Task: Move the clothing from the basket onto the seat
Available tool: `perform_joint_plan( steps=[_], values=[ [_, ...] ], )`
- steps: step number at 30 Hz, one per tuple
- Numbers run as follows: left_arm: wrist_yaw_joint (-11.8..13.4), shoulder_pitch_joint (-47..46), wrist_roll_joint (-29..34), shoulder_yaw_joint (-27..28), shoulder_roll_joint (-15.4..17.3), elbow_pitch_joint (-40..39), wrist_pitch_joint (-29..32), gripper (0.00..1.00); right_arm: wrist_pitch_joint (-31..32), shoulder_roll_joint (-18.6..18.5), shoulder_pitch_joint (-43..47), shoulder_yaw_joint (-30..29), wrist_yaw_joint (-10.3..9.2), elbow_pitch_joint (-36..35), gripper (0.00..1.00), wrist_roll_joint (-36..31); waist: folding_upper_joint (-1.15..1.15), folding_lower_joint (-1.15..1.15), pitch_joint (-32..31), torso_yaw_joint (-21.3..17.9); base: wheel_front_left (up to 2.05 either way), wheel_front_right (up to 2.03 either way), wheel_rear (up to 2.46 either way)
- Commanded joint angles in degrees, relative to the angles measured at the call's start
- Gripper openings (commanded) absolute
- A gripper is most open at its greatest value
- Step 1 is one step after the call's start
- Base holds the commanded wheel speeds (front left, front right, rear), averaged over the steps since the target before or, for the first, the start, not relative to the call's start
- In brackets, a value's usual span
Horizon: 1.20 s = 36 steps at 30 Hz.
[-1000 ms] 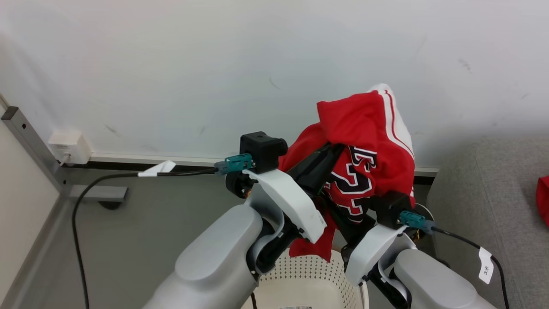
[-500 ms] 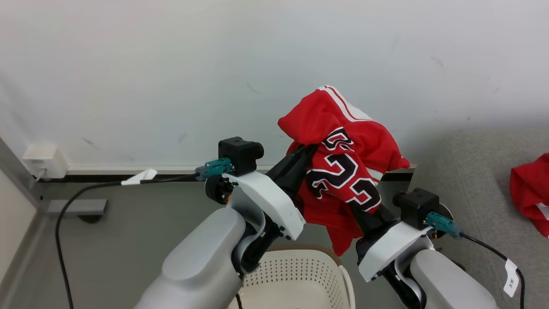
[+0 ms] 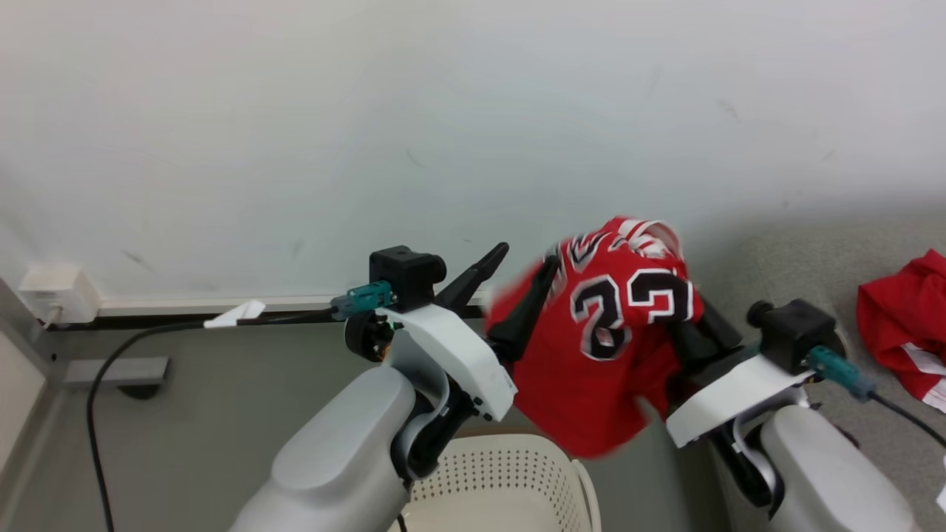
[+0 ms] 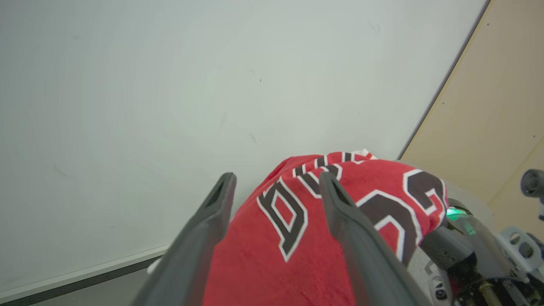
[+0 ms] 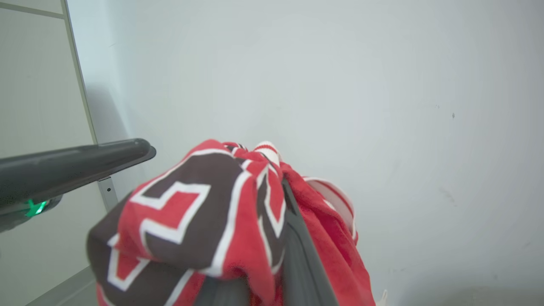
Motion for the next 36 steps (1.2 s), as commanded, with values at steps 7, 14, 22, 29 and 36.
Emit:
perform_joint_plan(
  steps=[7, 14, 22, 29, 36],
  values=[
    [-0.4, 2.1, 0.4, -0.9, 1.9, -0.7, -1.2, 1.0, 0.0, -2.9, 0.7, -5.7, -0.13, -4.4, 0.0, -2.0, 0.0, 0.0, 0.1, -3.7, 0.0, 0.0, 0.0],
    [-0.7, 2.9, 2.9, -2.1, 3.4, -0.7, -3.5, 1.0, 0.0, -5.6, 1.9, -10.0, -0.13, -8.7, 0.0, -2.3, 0.0, 0.0, 0.8, -9.3, 0.0, 0.0, 0.0],
    [-0.4, 3.3, 5.5, -3.0, 4.2, 0.2, -5.6, 1.0, 0.0, -8.3, 4.8, -12.4, -0.13, -13.2, 0.0, -1.6, 0.0, 0.0, 1.8, -17.0, 0.0, 0.0, 0.0],
    [-0.9, 2.9, 7.4, -3.7, 4.8, 1.5, -6.3, 1.0, 0.0, -8.5, 6.8, -13.4, -0.13, -16.7, 0.0, -1.2, 0.0, 0.0, 3.2, -23.6, 0.0, 0.0, 0.0],
    [-1.1, 2.5, 9.3, -4.1, 5.1, 2.0, -6.8, 1.0, 0.0, -8.3, 8.1, -15.0, -0.13, -19.6, 0.0, -0.8, 0.0, 0.0, 5.1, -27.6, 0.0, 0.0, 0.0]
  ],
)
